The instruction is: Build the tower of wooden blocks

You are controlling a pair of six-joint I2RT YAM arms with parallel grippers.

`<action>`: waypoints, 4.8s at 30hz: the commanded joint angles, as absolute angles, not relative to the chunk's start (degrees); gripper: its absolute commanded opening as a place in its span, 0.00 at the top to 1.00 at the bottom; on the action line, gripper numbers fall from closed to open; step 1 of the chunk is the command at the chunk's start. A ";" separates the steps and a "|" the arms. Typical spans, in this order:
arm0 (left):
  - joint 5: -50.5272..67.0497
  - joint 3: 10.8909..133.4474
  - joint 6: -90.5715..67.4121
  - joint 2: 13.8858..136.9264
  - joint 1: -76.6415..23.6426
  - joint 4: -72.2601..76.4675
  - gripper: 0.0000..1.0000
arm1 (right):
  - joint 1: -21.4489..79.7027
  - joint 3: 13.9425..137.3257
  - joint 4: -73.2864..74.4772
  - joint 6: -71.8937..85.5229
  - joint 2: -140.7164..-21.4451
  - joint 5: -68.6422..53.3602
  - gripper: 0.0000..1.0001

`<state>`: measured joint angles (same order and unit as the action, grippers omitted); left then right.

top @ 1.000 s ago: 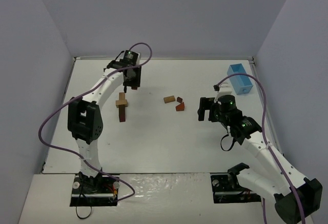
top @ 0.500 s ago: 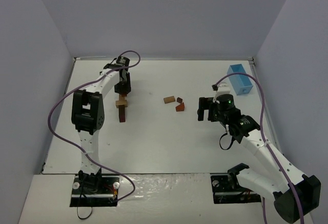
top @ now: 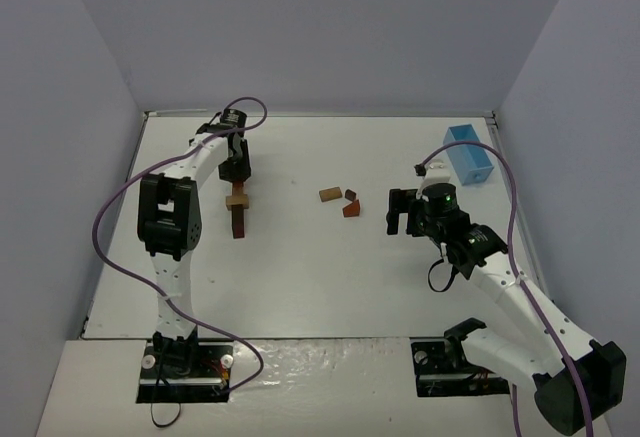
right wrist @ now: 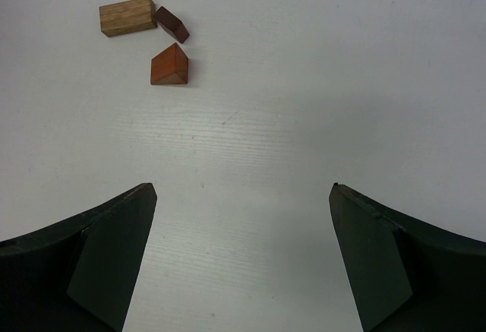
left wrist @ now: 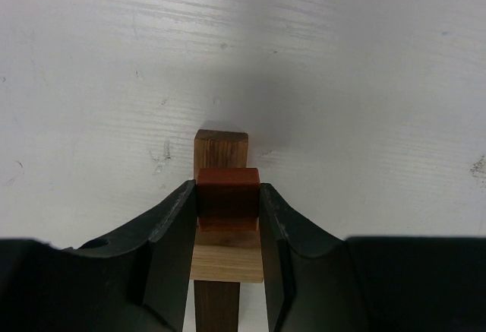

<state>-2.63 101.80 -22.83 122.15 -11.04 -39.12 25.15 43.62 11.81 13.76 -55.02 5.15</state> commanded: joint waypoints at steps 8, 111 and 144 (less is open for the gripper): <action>-1.86 99.79 -22.70 118.98 -9.87 -35.88 0.95 | 24.97 45.70 9.58 13.28 -54.77 6.06 0.05; -0.79 93.95 -20.39 115.05 -9.40 -32.96 0.63 | 25.05 44.65 9.23 14.06 -53.88 3.96 0.05; -2.21 103.71 -20.81 120.71 -9.40 -37.18 0.57 | 25.03 44.47 9.23 14.06 -54.05 4.22 0.05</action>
